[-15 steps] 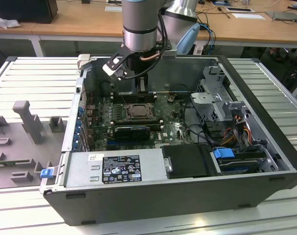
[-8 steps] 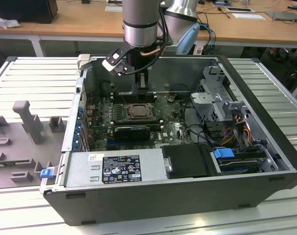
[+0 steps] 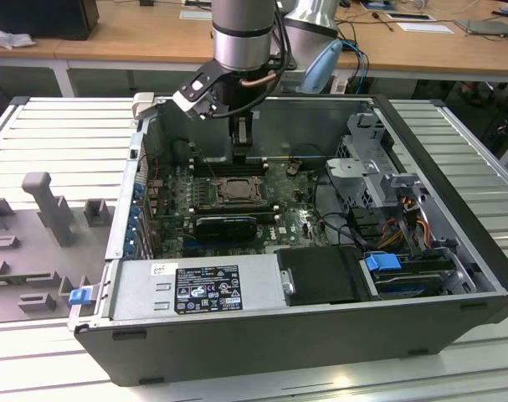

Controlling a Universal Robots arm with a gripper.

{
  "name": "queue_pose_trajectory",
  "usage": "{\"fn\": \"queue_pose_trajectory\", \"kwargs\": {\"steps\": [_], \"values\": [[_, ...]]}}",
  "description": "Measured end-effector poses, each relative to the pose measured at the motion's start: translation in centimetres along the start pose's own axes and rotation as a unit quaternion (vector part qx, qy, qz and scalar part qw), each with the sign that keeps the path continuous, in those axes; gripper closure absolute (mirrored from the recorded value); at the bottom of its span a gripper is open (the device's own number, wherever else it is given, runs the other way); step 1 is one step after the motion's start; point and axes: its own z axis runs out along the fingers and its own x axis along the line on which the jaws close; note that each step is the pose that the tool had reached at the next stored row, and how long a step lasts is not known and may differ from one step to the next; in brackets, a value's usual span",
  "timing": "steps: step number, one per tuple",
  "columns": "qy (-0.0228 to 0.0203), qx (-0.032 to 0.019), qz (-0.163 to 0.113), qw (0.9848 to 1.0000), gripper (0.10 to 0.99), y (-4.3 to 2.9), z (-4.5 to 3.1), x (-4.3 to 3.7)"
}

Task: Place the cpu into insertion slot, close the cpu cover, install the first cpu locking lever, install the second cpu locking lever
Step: 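Install the first cpu locking lever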

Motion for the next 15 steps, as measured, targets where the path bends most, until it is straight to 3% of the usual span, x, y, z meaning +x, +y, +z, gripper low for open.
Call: {"fn": "queue_pose_trajectory", "kwargs": {"steps": [4, 6, 9, 12, 15], "values": [[0.0006, 0.0031, 0.0, 1.0, 0.98, 0.01, -0.3, 0.01], [0.0008, 0.0036, -0.016, 0.9999, 0.98, 0.01, -0.3, 0.0], [0.0014, 0.0045, -0.056, 0.9984, 0.98, 0.01, -0.26, 0.0], [0.002, 0.0054, -0.091, 0.9958, 0.98, 0.01, -0.24, 0.0], [0.0026, 0.0064, -0.132, 0.9913, 0.98, 0.0, -0.2, 0.0]]}}
